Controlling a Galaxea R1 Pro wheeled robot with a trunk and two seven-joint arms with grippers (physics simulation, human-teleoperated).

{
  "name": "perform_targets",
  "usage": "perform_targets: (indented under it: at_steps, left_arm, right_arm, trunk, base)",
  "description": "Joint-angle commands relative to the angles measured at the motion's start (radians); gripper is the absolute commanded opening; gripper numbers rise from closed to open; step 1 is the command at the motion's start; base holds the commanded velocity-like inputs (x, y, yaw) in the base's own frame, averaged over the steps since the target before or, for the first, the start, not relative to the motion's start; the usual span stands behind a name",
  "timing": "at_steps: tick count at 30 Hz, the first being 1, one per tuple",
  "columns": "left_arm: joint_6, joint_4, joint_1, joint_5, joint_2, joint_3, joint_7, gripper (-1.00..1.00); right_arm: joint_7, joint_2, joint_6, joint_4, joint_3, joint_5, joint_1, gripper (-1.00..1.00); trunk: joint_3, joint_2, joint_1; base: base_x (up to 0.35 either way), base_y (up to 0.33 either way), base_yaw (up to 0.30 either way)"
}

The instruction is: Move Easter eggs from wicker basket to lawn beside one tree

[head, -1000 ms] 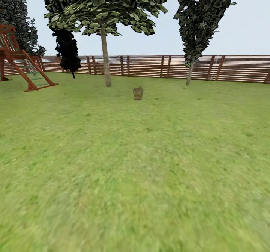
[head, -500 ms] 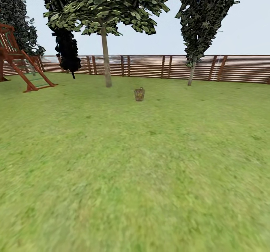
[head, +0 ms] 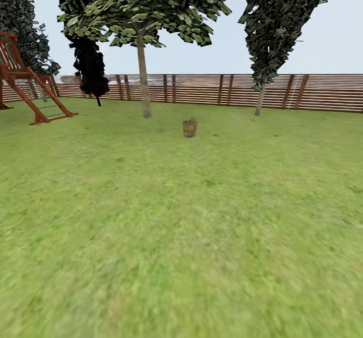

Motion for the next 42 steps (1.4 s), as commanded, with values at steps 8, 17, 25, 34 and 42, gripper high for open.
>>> perform_targets:
  at_steps: [8, 17, 25, 34, 42]
  left_arm:
    - [-0.002, -0.001, 0.000, 0.001, 0.000, 0.005, 0.001, 1.00]
    - [-0.002, -0.001, 0.000, 0.001, 0.000, 0.005, 0.001, 1.00]
    - [-0.002, -0.001, 0.000, 0.001, 0.000, 0.005, 0.001, 1.00]
    - [-0.002, -0.001, 0.000, 0.002, 0.000, 0.005, 0.001, 1.00]
    - [-0.002, 0.000, 0.000, 0.002, 0.000, 0.005, 0.001, 1.00]
  right_arm:
    - [-0.001, 0.000, -0.001, 0.000, 0.007, 0.003, 0.000, 1.00]
    - [-0.001, 0.000, -0.001, 0.000, 0.007, 0.003, 0.000, 1.00]
    - [-0.001, 0.000, -0.001, 0.000, 0.007, 0.003, 0.000, 1.00]
    - [-0.001, 0.000, -0.001, 0.000, 0.007, 0.003, 0.000, 1.00]
    - [-0.001, 0.000, -0.001, 0.000, 0.007, 0.003, 0.000, 1.00]
  trunk:
    - [-0.001, 0.000, 0.001]
    - [-0.001, 0.000, 0.001]
    - [-0.001, 0.000, 0.001]
    - [-0.001, 0.000, 0.001]
    - [-0.001, 0.000, 0.001]
  base:
    - [0.303, 0.153, 0.000]
    - [0.303, 0.153, 0.000]
    - [0.302, 0.155, 0.000]
    - [0.302, 0.155, 0.000]
    - [0.302, 0.155, 0.000]
